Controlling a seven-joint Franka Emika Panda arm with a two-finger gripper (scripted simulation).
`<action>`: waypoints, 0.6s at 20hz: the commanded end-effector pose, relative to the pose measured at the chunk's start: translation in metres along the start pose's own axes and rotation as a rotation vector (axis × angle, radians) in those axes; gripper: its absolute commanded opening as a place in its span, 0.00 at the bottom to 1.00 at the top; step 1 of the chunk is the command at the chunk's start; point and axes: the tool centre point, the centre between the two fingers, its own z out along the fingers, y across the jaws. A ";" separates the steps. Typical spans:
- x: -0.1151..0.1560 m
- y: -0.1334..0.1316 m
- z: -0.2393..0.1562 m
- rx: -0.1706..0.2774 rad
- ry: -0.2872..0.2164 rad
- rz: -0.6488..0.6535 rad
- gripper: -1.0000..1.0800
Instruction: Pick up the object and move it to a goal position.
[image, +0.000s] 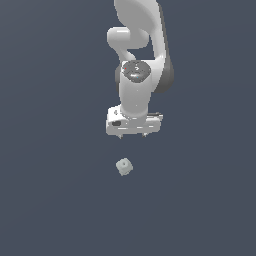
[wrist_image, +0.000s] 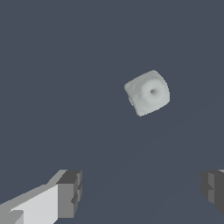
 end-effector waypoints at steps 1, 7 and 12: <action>0.003 0.002 0.002 -0.001 0.001 -0.017 0.96; 0.017 0.008 0.013 -0.002 0.006 -0.093 0.96; 0.034 0.016 0.027 -0.004 0.012 -0.190 0.96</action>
